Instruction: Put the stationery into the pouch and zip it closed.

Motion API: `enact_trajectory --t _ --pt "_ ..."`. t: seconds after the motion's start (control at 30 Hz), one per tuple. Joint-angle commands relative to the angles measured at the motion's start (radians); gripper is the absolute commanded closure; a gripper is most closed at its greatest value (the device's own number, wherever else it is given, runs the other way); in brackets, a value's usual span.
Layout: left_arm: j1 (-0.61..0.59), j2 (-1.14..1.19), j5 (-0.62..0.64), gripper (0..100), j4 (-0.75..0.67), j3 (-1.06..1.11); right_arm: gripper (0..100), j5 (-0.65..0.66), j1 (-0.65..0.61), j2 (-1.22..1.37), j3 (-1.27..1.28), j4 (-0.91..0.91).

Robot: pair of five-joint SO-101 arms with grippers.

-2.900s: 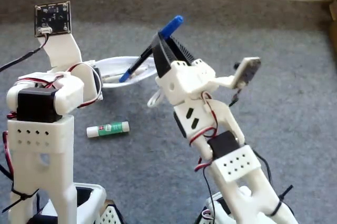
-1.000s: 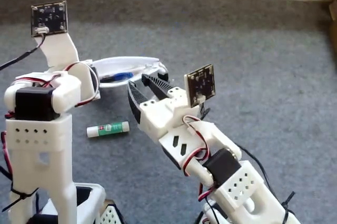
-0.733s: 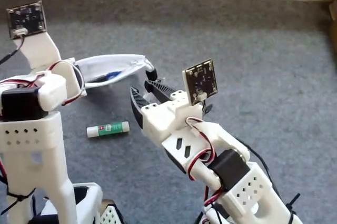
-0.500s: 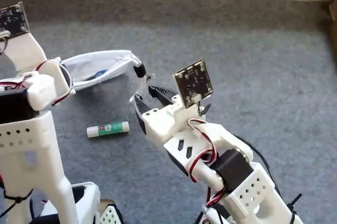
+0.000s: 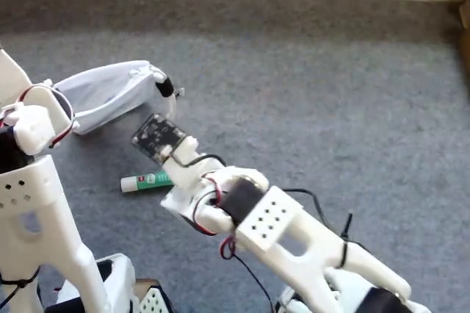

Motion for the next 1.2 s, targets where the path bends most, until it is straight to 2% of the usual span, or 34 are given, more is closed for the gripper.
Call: enact_trajectory --t 0.0,0.33,0.53,0.63,0.8,0.97,1.17 --pt "-0.048 -0.021 0.012 99 -0.034 -0.016 86.8 0.091 -0.027 0.114 -0.062 -0.001" --pt "-0.061 -0.021 0.012 99 -0.034 -0.015 86.8 0.224 -0.025 0.349 -0.091 -0.220" --pt "-0.061 -0.021 0.012 99 -0.034 -0.013 86.8 0.224 -0.024 0.383 -0.093 -0.311" --pt "-0.059 -0.021 0.012 99 -0.034 -0.013 86.4 0.222 -0.022 0.404 -0.130 -0.315" --pt "-0.059 -0.021 0.012 99 -0.034 -0.013 78.9 0.224 -0.025 0.475 -0.176 -0.314" --pt "-0.059 -0.021 0.012 99 -0.032 -0.013 78.9 0.285 -0.028 0.575 -0.208 -0.314" --pt "-0.059 -0.021 0.012 99 -0.035 -0.001 78.9 0.287 -0.028 0.690 -0.272 -0.314"
